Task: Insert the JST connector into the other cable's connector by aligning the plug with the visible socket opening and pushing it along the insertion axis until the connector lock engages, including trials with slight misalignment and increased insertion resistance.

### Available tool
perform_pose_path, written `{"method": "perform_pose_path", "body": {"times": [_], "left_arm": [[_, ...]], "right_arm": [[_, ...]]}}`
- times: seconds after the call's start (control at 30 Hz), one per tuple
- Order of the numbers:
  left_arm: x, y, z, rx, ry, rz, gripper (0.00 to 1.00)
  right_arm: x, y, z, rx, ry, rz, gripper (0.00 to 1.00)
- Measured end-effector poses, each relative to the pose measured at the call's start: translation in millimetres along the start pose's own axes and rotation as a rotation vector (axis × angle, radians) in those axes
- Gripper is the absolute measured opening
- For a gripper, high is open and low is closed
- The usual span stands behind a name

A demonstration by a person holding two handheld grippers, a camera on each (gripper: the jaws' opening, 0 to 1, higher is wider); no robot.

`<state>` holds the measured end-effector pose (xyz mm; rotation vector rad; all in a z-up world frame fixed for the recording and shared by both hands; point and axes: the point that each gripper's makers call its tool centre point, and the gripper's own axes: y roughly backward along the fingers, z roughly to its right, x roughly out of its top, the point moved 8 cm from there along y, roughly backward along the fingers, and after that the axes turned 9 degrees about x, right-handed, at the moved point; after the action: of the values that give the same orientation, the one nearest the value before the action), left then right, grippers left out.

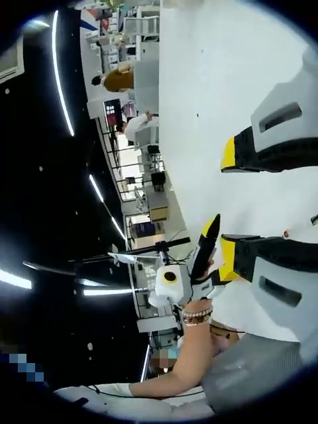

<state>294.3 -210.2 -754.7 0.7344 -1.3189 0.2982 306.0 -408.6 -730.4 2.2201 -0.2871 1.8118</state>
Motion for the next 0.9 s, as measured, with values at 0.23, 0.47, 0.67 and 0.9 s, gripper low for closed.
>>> {"method": "perform_pose_path", "body": {"times": [0.23,0.47,0.67,0.9], "left_arm": [[-23.0,-13.4,17.6,-0.093,-0.058,-0.130,0.39],[-30.2,-16.6,19.6,-0.111,-0.094,-0.174,0.37],[-30.6,-17.5,22.0,-0.123,-0.115,-0.185,0.32],[-37.2,-21.8,25.2,-0.145,-0.148,-0.226,0.21]], "right_arm": [[-35.6,1.9,-13.6,0.086,0.038,-0.253,0.24],[-53.8,8.4,-16.8,0.119,0.026,-0.357,0.22],[-62.7,13.5,-18.4,0.139,0.033,-0.421,0.23],[-75.0,15.9,-20.4,0.154,0.057,-0.515,0.17]]}}
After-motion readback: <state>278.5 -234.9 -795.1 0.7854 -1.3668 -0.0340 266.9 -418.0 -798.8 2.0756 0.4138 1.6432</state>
